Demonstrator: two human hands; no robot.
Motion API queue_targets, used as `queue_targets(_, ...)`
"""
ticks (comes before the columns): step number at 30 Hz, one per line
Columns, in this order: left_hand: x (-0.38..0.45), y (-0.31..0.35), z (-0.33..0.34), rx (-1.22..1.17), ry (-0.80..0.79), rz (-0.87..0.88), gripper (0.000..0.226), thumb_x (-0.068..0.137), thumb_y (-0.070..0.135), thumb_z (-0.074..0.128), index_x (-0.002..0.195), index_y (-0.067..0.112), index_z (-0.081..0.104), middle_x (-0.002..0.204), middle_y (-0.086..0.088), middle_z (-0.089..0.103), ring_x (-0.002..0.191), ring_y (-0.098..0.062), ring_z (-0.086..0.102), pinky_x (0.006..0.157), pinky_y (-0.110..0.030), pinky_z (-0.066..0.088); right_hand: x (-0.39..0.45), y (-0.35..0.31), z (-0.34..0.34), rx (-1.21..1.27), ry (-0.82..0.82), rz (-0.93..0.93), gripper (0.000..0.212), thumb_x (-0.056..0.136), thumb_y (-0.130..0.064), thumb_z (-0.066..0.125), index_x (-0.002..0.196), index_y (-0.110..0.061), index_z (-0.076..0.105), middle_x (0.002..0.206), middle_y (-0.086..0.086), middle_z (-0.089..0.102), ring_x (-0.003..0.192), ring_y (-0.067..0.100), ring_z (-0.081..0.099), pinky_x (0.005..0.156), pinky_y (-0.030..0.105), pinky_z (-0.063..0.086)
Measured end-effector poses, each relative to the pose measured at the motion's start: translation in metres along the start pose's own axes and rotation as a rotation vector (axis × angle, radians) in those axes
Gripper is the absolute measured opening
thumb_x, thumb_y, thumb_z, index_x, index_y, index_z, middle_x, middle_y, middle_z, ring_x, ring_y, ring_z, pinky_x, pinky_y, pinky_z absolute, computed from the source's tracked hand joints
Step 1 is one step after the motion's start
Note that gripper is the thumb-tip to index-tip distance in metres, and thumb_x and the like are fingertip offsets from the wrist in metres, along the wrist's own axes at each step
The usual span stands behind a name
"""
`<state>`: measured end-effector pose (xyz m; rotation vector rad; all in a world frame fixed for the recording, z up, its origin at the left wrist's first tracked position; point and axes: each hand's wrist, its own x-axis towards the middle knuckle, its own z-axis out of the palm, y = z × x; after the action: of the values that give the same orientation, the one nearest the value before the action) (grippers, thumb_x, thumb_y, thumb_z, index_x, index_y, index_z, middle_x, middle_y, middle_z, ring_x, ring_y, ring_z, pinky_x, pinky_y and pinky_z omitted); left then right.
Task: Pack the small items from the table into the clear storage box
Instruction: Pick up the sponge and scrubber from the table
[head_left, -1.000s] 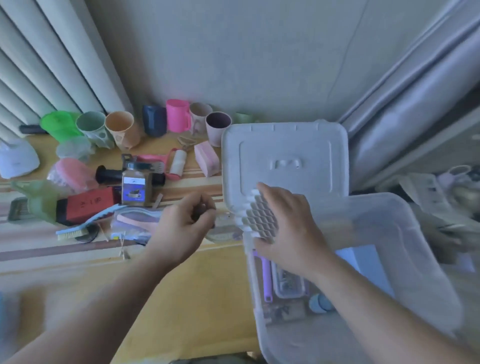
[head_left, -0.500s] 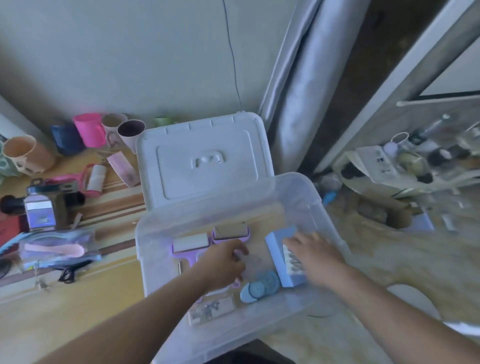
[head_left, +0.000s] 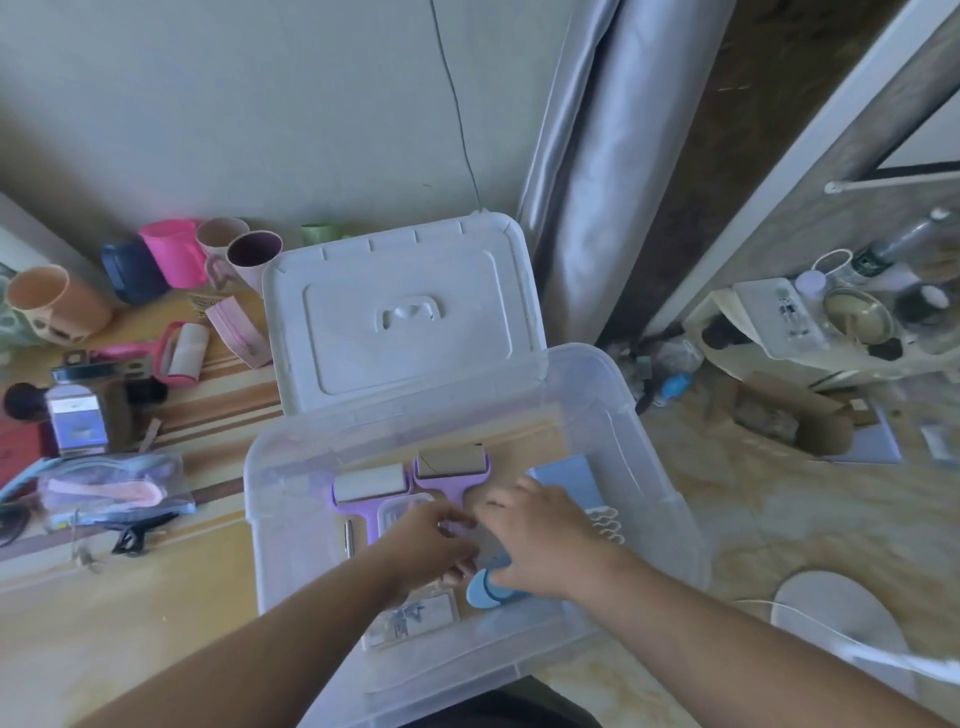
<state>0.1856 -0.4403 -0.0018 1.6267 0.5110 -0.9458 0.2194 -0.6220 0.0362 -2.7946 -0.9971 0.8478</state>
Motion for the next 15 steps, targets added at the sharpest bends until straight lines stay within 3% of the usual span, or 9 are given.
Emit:
queue_targets(4, -0.002, -0.021, -0.003, -0.047, 0.019, -0.088, 0.031, 0.090, 0.002, 0.065, 0.121, 0.005, 0.061, 0.096, -0.025, 0.076, 0.074, -0.026, 0.069, 0.072, -0.040, 0.061, 0.023, -0.015, 0.014, -0.066, -0.116, -0.034, 0.044, 0.086, -0.037, 0.076, 0.121, -0.015, 0.061, 0.123, 0.007, 0.060, 0.120, 0.033, 0.054, 0.092, 0.043, 0.047)
queue_targets(6, 0.000, -0.031, -0.006, 0.252, 0.084, -0.071, 0.040, 0.088, 0.013, 0.063, 0.128, 0.019, 0.059, 0.108, -0.012, 0.075, 0.084, -0.024, 0.070, 0.075, -0.040, 0.061, 0.031, -0.016, 0.021, -0.125, -0.183, -0.062, 0.042, 0.086, -0.035, 0.076, 0.121, -0.016, 0.062, 0.123, 0.006, 0.061, 0.122, 0.031, 0.053, 0.093, 0.042, 0.047)
queue_targets(9, -0.002, -0.039, -0.009, 0.781, 0.083, 0.056, 0.052, 0.091, 0.030, 0.058, 0.142, 0.034, 0.048, 0.134, -0.001, 0.057, 0.116, -0.024, 0.059, 0.090, -0.035, 0.052, 0.041, -0.013, 0.033, -0.180, -0.307, -0.098, 0.048, 0.085, -0.032, 0.080, 0.128, -0.018, 0.063, 0.124, 0.004, 0.062, 0.124, 0.031, 0.054, 0.088, 0.038, 0.043)
queue_targets(12, -0.005, -0.044, -0.012, 0.918, 0.074, 0.120, 0.046, 0.092, 0.030, 0.053, 0.138, 0.035, 0.052, 0.137, 0.000, 0.054, 0.124, -0.027, 0.055, 0.098, -0.039, 0.050, 0.051, -0.008, 0.041, -0.218, -0.419, -0.157, 0.067, 0.080, -0.031, 0.087, 0.140, -0.024, 0.057, 0.131, 0.004, 0.059, 0.124, 0.031, 0.057, 0.088, 0.038, 0.043)
queue_targets(15, -0.008, -0.048, -0.016, 0.968, 0.065, 0.154, 0.042, 0.093, 0.029, 0.051, 0.135, 0.034, 0.055, 0.136, 0.001, 0.056, 0.124, -0.027, 0.054, 0.097, -0.041, 0.051, 0.057, 0.001, 0.052, -0.262, -0.460, -0.143, 0.067, 0.077, -0.030, 0.089, 0.134, -0.021, 0.054, 0.132, 0.007, 0.058, 0.123, 0.035, 0.057, 0.094, 0.042, 0.046)
